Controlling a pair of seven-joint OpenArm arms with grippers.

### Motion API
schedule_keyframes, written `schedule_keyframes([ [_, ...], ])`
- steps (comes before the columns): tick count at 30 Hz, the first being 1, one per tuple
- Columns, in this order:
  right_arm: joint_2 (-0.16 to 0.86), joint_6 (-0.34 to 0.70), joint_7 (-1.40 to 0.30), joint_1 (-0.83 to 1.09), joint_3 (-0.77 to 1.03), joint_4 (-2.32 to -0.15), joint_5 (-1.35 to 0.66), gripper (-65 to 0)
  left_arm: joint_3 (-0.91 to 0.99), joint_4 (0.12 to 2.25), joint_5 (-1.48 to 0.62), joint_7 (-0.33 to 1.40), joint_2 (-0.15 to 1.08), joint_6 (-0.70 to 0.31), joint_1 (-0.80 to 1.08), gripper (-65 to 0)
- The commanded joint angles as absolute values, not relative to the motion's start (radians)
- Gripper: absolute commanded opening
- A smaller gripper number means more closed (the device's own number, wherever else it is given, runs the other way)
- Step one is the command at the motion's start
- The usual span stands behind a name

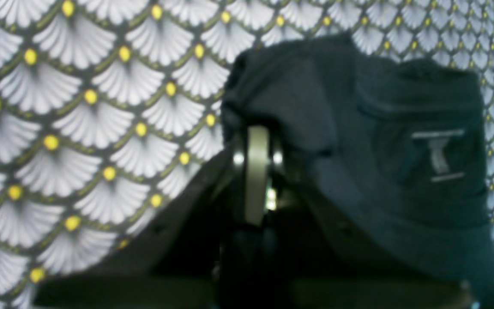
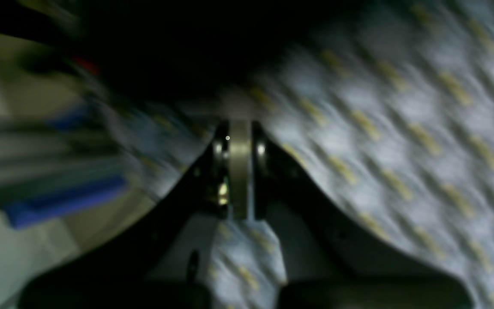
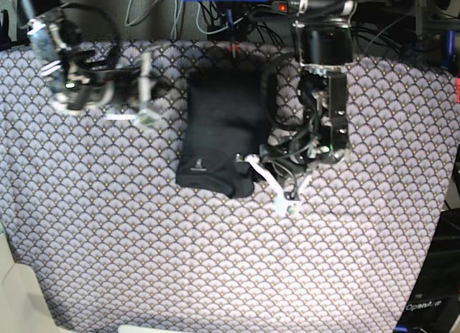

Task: Fold the T-shirt properly
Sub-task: 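Rotate the folded bundle upright with the left gripper and release it, then press the right gripper on the bundle's collar edge to straighten it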

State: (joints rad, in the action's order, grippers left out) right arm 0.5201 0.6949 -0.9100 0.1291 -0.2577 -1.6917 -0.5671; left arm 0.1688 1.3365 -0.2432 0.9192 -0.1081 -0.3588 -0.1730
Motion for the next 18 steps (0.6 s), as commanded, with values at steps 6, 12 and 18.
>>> schedule_keyframes([
  [6,0.555,0.698,-0.895,0.208,-0.114,-1.874,-0.598,-65.0,0.168,1.495,-0.286,0.901,-0.042,-0.364,-0.077,-65.0],
  [12,0.519,0.698,-0.897,0.259,-0.127,-1.986,-0.602,-65.0,0.191,1.662,-0.363,0.900,0.061,-0.364,0.111,-65.0],
  [18,0.463,0.698,-0.898,0.191,-0.177,-1.988,-0.602,-65.0,0.251,1.727,-0.386,0.897,0.085,-0.364,0.251,-65.0],
])
